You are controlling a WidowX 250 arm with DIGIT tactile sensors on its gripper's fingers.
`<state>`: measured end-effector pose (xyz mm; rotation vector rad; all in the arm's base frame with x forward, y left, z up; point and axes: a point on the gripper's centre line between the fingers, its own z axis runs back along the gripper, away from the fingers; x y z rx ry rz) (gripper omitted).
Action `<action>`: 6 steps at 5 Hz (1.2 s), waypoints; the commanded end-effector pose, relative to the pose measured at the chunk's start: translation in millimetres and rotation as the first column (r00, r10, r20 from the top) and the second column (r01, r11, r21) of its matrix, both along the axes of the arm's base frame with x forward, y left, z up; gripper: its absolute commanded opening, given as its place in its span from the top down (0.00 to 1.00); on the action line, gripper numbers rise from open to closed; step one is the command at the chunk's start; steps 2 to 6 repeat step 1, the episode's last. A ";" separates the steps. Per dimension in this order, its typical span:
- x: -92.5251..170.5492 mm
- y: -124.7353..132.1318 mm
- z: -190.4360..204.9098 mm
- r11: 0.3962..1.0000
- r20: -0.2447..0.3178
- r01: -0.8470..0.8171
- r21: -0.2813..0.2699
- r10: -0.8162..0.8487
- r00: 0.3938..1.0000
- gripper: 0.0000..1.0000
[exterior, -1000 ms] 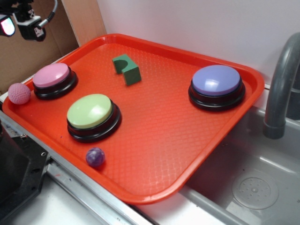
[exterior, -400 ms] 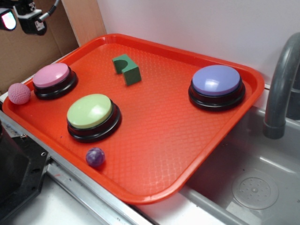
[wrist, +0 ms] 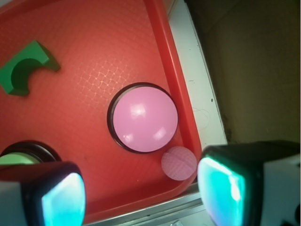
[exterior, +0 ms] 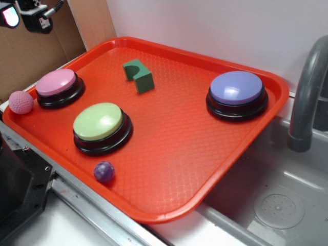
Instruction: Push the pink button.
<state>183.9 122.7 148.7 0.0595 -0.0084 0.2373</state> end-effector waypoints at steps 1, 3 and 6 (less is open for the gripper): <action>8.1 -1.0 24.2 0.997 0.060 0.034 0.063 -0.038 0.997 0.00; 8.1 -1.0 24.2 0.997 0.060 0.034 0.063 -0.038 0.997 0.00; 8.1 -1.0 24.2 0.997 0.060 0.034 0.063 -0.038 0.997 0.00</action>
